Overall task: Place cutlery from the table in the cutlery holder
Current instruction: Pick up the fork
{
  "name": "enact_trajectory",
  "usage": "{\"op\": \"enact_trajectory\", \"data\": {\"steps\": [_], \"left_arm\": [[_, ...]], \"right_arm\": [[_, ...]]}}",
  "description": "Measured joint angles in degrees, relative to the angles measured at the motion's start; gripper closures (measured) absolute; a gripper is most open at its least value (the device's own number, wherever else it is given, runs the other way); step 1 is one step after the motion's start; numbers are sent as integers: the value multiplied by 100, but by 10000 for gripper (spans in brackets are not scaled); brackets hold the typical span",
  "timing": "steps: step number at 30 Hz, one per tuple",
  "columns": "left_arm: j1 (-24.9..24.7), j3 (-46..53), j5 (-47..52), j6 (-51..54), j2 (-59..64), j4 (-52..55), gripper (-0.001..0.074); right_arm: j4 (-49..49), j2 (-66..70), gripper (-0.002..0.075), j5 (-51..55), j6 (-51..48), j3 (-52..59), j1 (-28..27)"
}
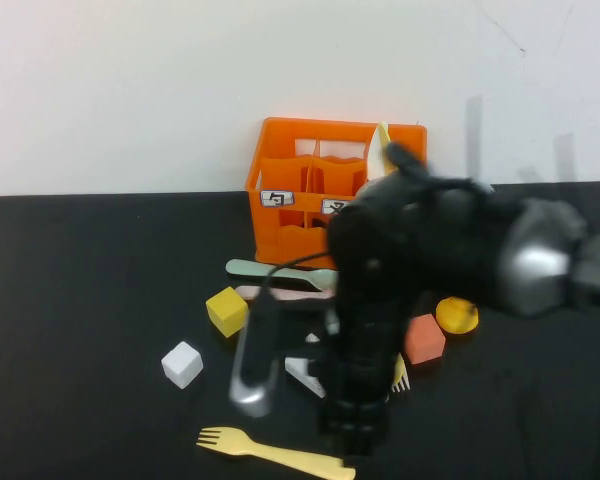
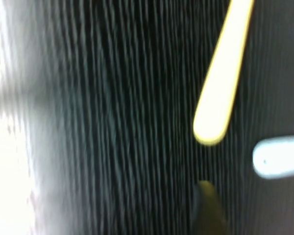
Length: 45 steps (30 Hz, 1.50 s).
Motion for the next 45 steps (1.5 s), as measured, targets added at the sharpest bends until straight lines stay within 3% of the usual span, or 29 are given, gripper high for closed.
{"op": "enact_trajectory", "data": {"steps": [5, 19, 30, 38, 43, 45], "left_arm": [[0, 0, 0, 0, 0, 0, 736], [0, 0, 0, 0, 0, 0, 736], [0, 0, 0, 0, 0, 0, 736], [0, 0, 10, -14, 0, 0, 736], [0, 0, 10, -14, 0, 0, 736], [0, 0, 10, -14, 0, 0, 736]], "right_arm": [[0, 682, 279, -9, 82, -723, 162], [-23, 1980, 283, -24, 388, -1787, 409], [-38, 2213, 404, -65, 545, -1846, 427], [-42, 2256, 439, -97, 649, -1891, 427], [-65, 2260, 596, -239, 960, -1895, 427], [-65, 2260, 607, -261, 1126, -1895, 427]]}}
